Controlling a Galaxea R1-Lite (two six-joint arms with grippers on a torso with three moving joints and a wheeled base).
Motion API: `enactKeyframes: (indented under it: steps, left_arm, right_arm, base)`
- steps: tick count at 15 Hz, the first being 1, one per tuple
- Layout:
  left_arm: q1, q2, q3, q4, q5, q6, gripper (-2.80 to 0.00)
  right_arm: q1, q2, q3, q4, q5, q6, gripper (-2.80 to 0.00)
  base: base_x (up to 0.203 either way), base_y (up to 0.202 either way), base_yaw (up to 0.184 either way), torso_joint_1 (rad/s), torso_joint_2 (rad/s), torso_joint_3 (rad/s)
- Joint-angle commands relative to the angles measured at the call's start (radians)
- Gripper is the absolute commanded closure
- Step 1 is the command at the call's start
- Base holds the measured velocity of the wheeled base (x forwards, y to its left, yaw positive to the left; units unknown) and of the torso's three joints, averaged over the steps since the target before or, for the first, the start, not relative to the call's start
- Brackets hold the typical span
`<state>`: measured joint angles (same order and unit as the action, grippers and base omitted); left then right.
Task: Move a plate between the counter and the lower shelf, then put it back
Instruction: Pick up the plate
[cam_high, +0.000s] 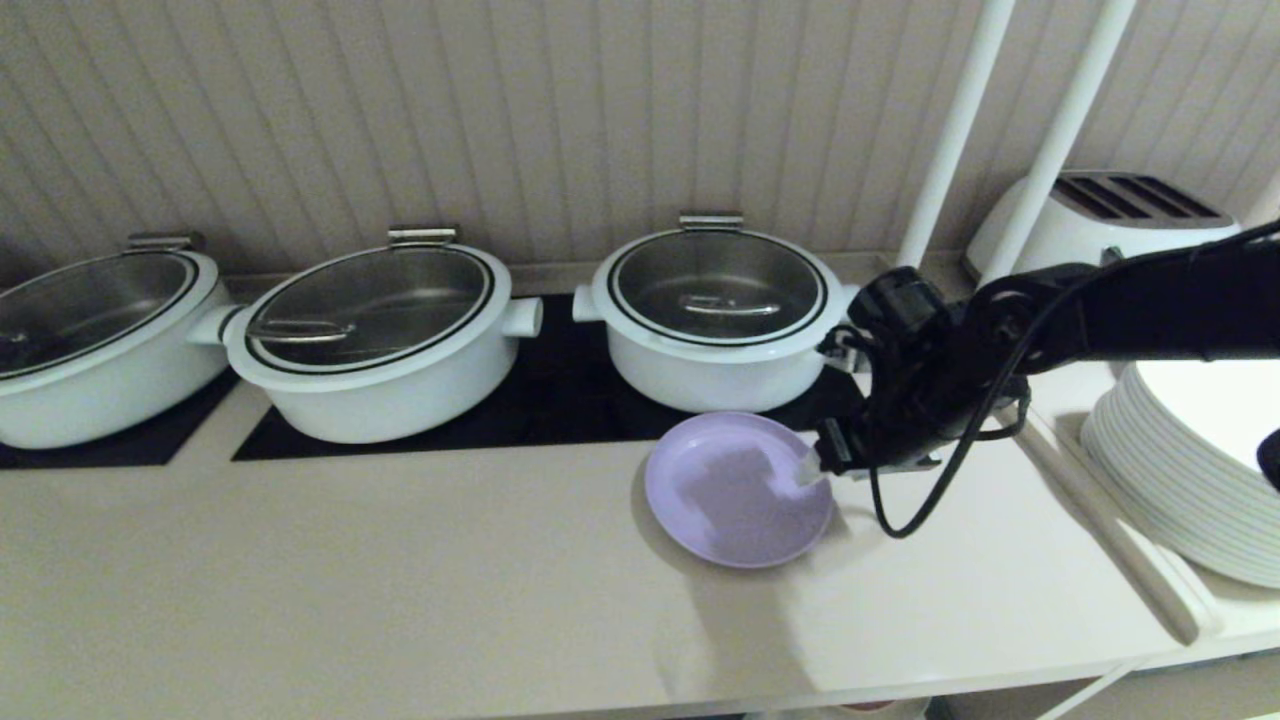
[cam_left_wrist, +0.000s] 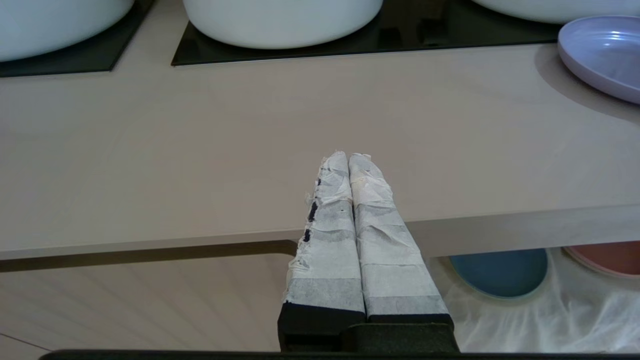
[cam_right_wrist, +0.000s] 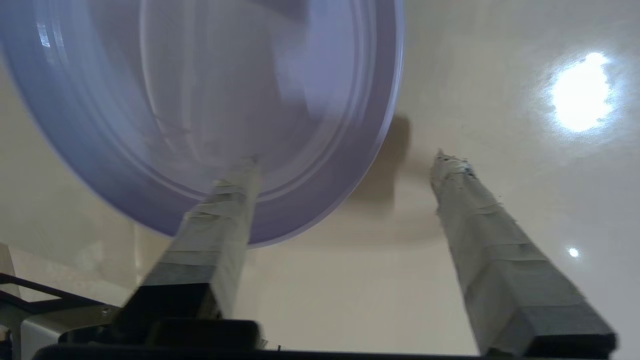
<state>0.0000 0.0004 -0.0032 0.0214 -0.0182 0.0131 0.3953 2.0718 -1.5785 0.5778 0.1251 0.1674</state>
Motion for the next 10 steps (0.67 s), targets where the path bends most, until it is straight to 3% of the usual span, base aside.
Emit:
enactKeyframes:
  steps: [1,10]
  left_arm:
    - [0.000,0.000,0.000,0.000,0.000,0.001,0.00]
    - [0.000,0.000,0.000,0.000,0.000,0.001,0.00]
  right_arm:
    - [0.000,0.024,-0.018,0.012,0.001,-0.001,-2.80]
    - [0.010,0.182,-0.310,0.227,-0.033,-0.040,-2.80]
  base:
    - [0.000,0.000,0.000,0.000,0.00,0.000]
    - [0.000,0.000,0.000,0.000,0.00,0.000]
